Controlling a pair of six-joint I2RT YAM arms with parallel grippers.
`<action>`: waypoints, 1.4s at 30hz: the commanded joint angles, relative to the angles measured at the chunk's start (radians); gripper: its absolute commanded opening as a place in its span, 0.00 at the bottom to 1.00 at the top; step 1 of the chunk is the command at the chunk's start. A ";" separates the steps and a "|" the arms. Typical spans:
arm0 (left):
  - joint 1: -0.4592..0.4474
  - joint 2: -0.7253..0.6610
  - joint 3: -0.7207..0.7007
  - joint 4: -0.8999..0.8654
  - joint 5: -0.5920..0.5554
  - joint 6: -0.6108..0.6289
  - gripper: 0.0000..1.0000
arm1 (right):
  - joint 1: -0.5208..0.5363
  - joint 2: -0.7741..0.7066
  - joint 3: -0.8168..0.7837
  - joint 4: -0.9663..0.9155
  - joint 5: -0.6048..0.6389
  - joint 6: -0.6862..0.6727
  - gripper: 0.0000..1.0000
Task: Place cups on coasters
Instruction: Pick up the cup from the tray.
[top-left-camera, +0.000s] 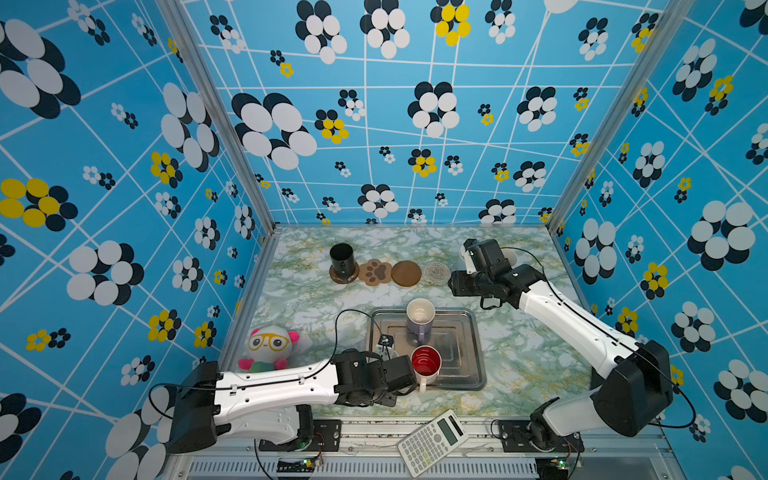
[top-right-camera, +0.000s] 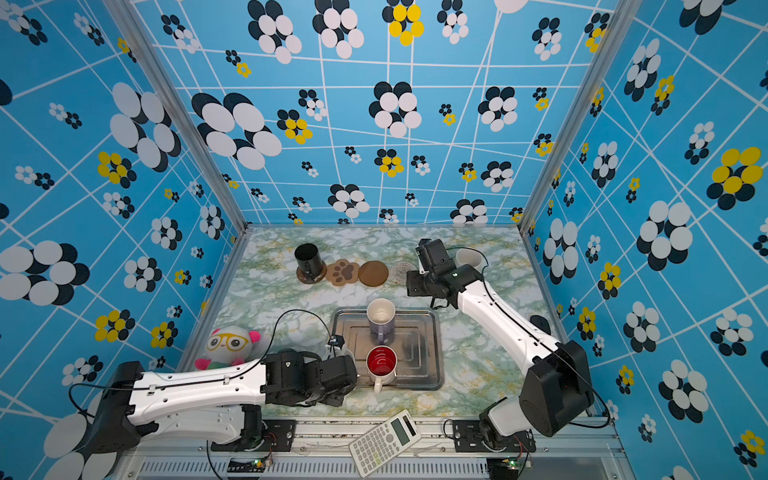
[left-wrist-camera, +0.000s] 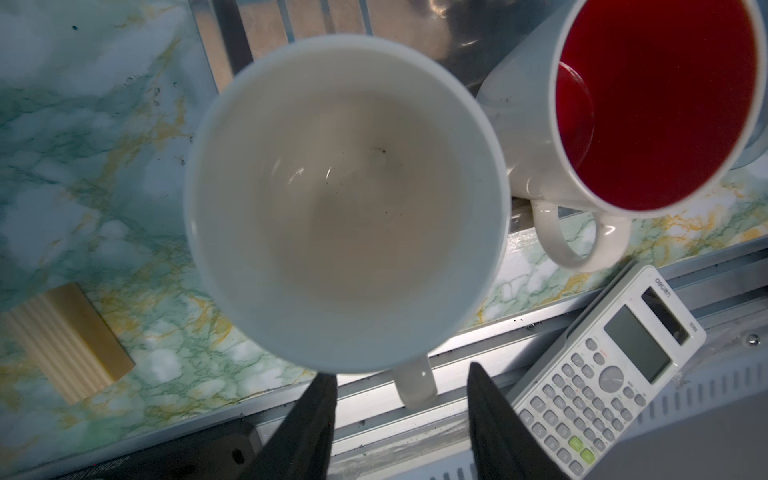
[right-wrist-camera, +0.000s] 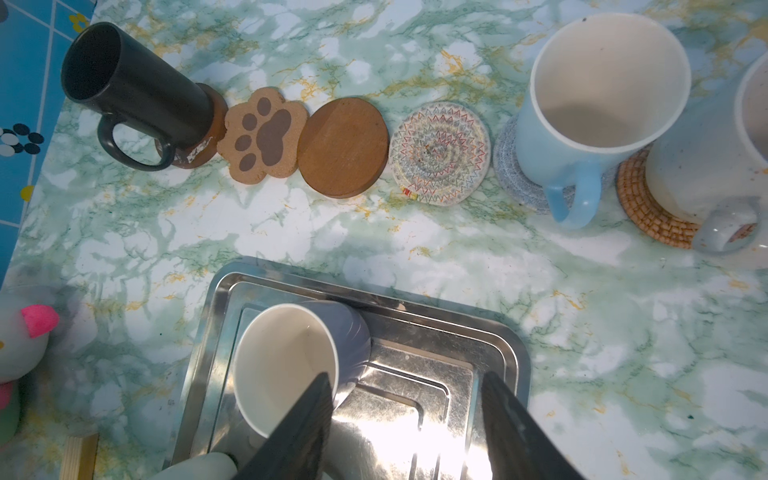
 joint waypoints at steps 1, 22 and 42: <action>-0.007 0.011 -0.027 0.009 -0.040 -0.034 0.50 | 0.005 -0.023 -0.014 0.010 0.006 0.016 0.60; -0.007 0.064 -0.061 0.076 -0.047 -0.041 0.38 | 0.005 -0.027 -0.023 0.014 -0.002 0.018 0.60; -0.007 0.082 -0.078 0.111 -0.090 -0.058 0.23 | 0.005 -0.038 -0.044 0.023 -0.009 0.023 0.60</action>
